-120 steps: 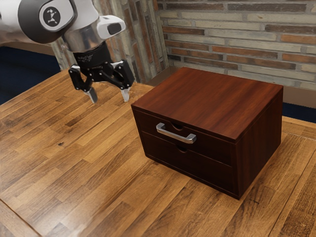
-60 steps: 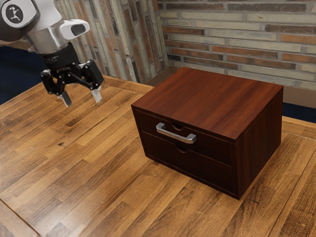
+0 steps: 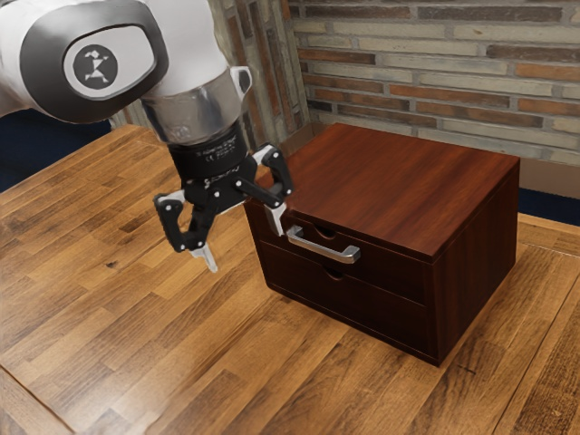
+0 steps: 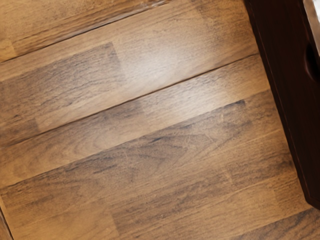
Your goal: Pull the drawer handle with one arm to open the drawer
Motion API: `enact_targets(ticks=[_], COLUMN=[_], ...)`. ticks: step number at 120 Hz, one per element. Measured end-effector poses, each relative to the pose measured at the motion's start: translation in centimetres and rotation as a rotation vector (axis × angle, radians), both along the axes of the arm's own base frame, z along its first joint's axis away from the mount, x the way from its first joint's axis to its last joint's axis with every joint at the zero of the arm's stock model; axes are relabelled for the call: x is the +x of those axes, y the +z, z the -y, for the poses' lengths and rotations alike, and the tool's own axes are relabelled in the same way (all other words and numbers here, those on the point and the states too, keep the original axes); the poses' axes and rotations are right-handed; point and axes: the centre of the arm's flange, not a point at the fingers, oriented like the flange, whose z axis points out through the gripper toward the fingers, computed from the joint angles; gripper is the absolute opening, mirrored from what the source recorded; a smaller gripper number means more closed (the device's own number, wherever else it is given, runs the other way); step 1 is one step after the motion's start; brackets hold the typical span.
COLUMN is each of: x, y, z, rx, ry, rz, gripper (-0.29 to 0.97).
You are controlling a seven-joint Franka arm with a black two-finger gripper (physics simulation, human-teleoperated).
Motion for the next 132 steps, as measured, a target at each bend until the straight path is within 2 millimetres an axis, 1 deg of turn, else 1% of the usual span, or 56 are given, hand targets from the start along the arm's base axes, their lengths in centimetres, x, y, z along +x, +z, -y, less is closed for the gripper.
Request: enact_targets(ticks=[4,7,10,14,23,42,58,73,94,112,132], x=[-0.1,-0.1,-0.2,-0.2,0.0,0.6,0.9,1.0,0.8,0.8,1.1], y=[-0.7,-1.1,-1.4,-1.6,-1.7,-2.9,-3.2,-4.0,-5.3,-5.5,-5.7], z=[-2.0,-3.0,-3.5,-3.7,-3.2,-2.9,-1.7,-1.0,0.3,0.8,0.9], rx=[0.008,0.012,0.014,0.023,0.034,0.036,0.028,0.026,0.033,0.032,0.026], ry=[0.084,0.135,0.176,0.218,0.289,0.422,0.493,0.551,0.584,0.605,0.622], rz=[0.012,0.023,0.037,0.057,0.100,0.128,0.144,0.140,0.123,0.122,0.131], gripper=[0.62,0.62,0.61,0.61,0.61,0.60,0.59,0.59,0.58,0.58,0.58])
